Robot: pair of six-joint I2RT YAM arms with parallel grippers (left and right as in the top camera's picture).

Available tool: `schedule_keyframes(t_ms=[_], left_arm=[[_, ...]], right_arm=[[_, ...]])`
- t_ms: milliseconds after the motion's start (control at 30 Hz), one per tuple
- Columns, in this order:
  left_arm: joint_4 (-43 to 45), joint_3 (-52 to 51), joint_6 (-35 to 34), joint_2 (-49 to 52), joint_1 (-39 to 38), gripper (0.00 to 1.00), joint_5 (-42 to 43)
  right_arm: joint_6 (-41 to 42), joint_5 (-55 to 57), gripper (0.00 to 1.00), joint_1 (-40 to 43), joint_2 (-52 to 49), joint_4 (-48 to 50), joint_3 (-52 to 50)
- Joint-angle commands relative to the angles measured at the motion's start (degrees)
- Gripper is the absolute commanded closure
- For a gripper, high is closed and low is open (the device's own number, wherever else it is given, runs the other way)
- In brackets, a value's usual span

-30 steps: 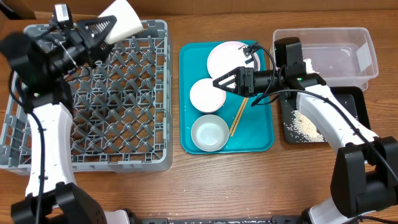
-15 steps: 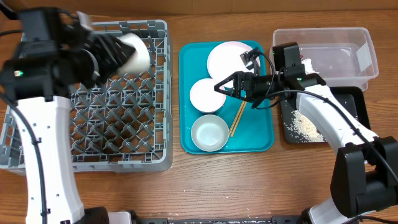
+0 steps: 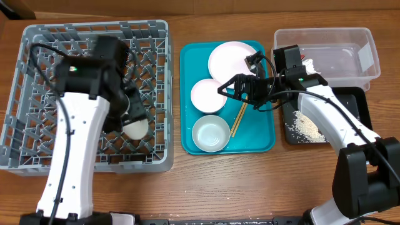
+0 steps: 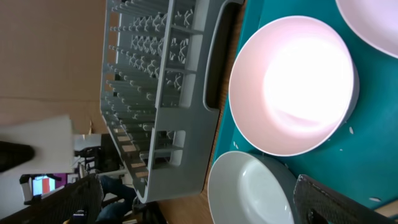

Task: Sort waste into correct bins and load items into the dishwasher
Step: 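Carry the cup with the left gripper and lower it into the rack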

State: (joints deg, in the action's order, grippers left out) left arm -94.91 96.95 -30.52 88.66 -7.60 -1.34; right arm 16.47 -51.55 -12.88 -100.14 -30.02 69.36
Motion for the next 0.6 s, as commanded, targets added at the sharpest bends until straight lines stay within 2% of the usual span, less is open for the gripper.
schedule_keyframes(t_ms=[0,433,500,567], left_arm=[[2.95,-6.10,-2.95,-0.72,-1.79,0.77,-1.99],[19.89,-26.62,-5.09,-0.70,-2.95,0.70,-1.33],[22.80,-29.00,-5.07,-0.68,-2.95,0.64,-0.44],[25.53,-31.19,-5.07,-0.66,-2.93,0.50,-0.07]], right_arm=[[-0.46,0.57,0.00,-0.22,-0.28,0.02,0.02],[-0.46,1.66,0.00,-0.22,-0.28,-0.33,0.02],[-0.46,1.66,0.00,-0.22,-0.28,-0.33,0.02],[-0.46,1.66,0.00,-0.22,-0.28,-0.33,0.02]])
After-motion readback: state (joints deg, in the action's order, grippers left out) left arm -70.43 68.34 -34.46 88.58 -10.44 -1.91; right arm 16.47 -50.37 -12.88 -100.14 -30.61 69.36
